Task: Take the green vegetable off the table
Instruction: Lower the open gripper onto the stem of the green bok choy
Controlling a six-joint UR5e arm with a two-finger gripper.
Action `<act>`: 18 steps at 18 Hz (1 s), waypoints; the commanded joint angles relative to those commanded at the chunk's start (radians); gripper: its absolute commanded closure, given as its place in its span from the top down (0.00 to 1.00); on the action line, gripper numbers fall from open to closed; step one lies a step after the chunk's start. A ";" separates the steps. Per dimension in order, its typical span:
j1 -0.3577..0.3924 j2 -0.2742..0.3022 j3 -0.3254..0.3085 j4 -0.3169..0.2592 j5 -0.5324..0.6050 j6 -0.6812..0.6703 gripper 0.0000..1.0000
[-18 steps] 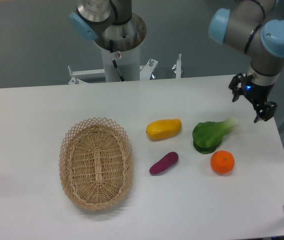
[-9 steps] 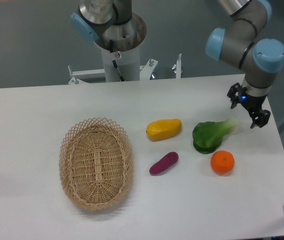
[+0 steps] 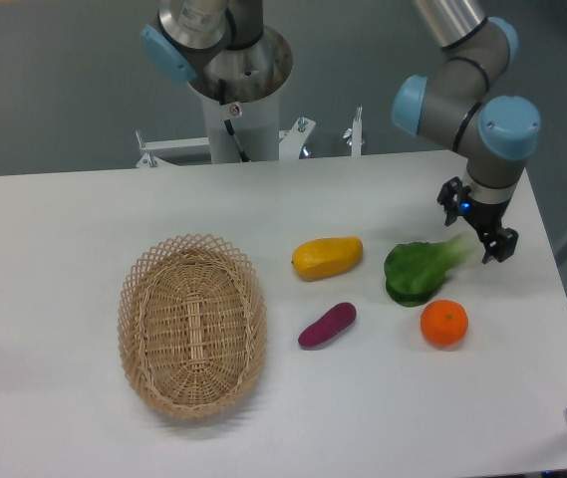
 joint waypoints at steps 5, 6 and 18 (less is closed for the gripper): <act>0.000 -0.002 -0.022 0.045 0.000 0.003 0.84; 0.000 -0.002 -0.022 0.045 0.002 0.003 0.72; 0.003 0.011 -0.002 0.043 0.000 0.008 0.33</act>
